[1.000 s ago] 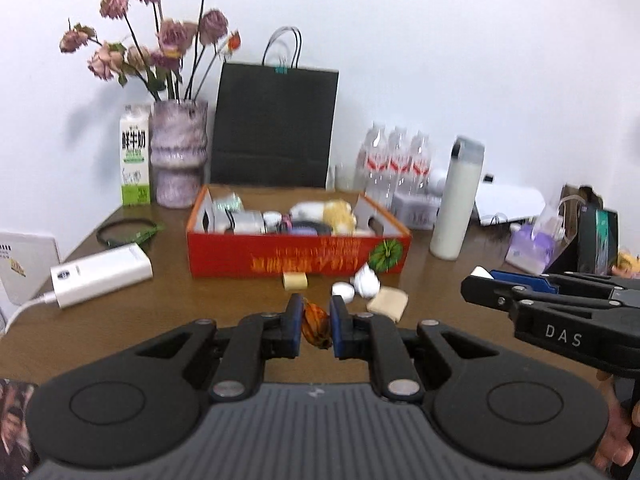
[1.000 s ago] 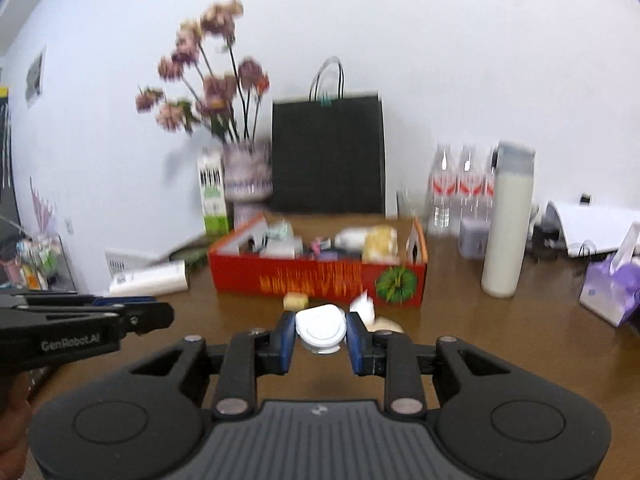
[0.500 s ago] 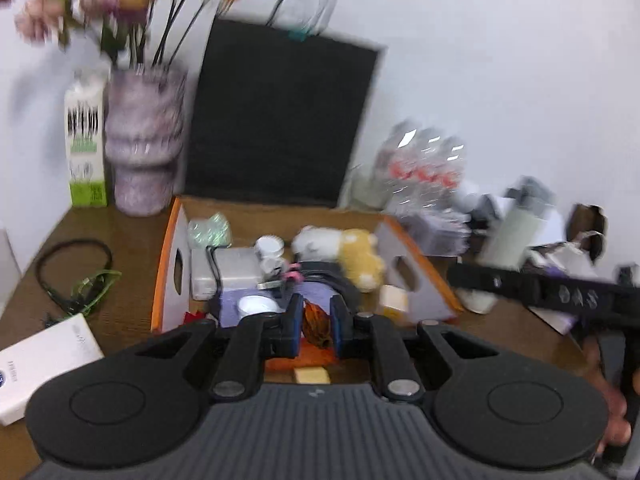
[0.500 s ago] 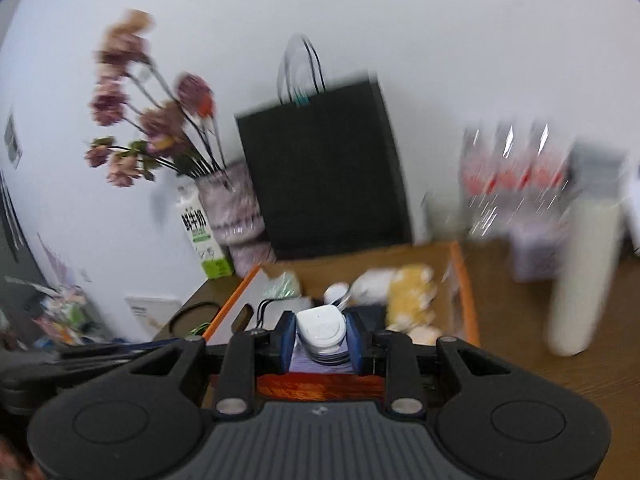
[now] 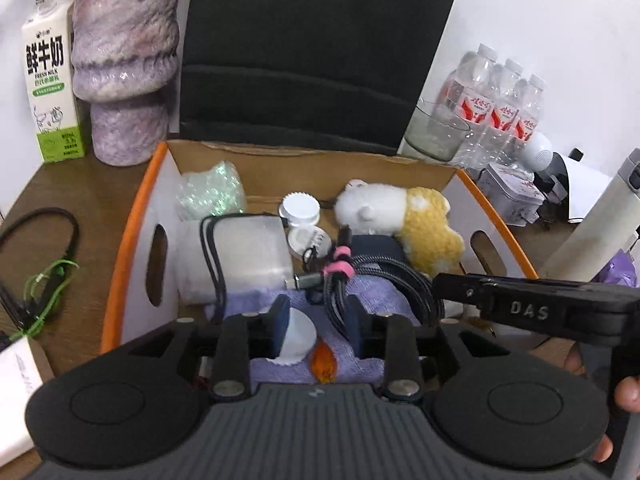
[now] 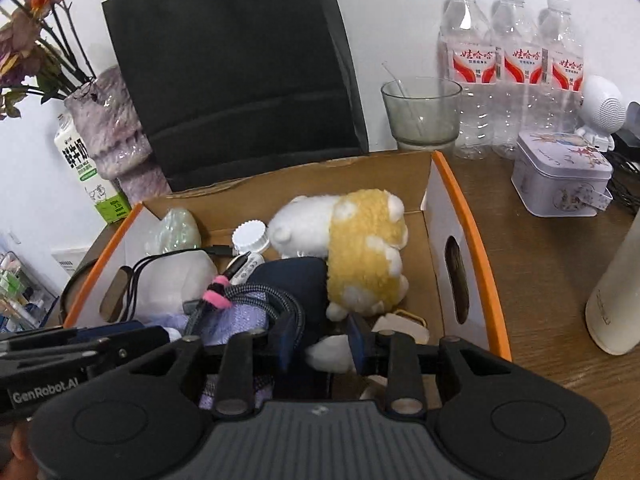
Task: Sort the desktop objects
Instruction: 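Place the puck and orange item into the cardboard box, open both tools, then withdraw both open tools back over the desk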
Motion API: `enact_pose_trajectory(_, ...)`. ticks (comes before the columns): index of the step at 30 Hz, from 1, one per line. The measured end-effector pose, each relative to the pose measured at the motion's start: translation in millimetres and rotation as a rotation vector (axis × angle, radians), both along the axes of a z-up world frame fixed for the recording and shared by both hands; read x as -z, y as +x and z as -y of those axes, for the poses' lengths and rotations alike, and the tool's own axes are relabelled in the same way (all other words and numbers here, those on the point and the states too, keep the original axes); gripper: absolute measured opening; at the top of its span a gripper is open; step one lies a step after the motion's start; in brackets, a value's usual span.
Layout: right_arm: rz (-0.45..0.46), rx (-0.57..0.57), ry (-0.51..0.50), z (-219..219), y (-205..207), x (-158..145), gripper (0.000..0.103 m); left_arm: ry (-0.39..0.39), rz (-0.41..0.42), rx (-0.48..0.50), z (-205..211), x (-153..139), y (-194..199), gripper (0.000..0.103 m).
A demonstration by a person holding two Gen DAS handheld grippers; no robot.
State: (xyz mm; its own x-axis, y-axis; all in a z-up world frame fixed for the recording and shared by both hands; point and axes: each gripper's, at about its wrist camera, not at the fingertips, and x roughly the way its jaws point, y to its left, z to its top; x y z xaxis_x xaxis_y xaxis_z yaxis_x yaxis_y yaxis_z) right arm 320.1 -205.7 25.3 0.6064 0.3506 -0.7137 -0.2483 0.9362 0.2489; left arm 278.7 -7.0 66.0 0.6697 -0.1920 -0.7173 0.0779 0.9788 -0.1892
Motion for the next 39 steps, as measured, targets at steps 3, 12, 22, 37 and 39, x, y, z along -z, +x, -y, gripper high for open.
enact_pose_trajectory(3, 0.049, 0.007, -0.055, -5.7, -4.1, -14.1, 0.041, 0.018, 0.014, -0.032, -1.6, -11.2, -2.4, 0.064)
enact_pose_trajectory(12, 0.243, 0.045, -0.274, -25.3, -58.7, -57.1, 0.085, 0.119, 0.059, -0.148, -2.8, -35.6, -44.6, 0.103)
enact_pose_trajectory(22, 0.284, 0.064, -0.252, -8.9, -148.5, -54.7, 0.090, 0.145, 0.081, -0.138, 11.7, -27.0, -137.8, 0.103)
enact_pose_trajectory(37, 0.124, 0.043, -0.201, 37.1, -285.1, 19.5, 0.092, 0.226, -0.009, -0.133, 36.5, 41.7, -267.9, 0.103)
enact_pose_trajectory(39, 0.098, 0.049, -0.186, 40.7, -297.8, 25.2, 0.092, 0.251, -0.014, -0.119, 37.6, 45.0, -279.2, 0.103)
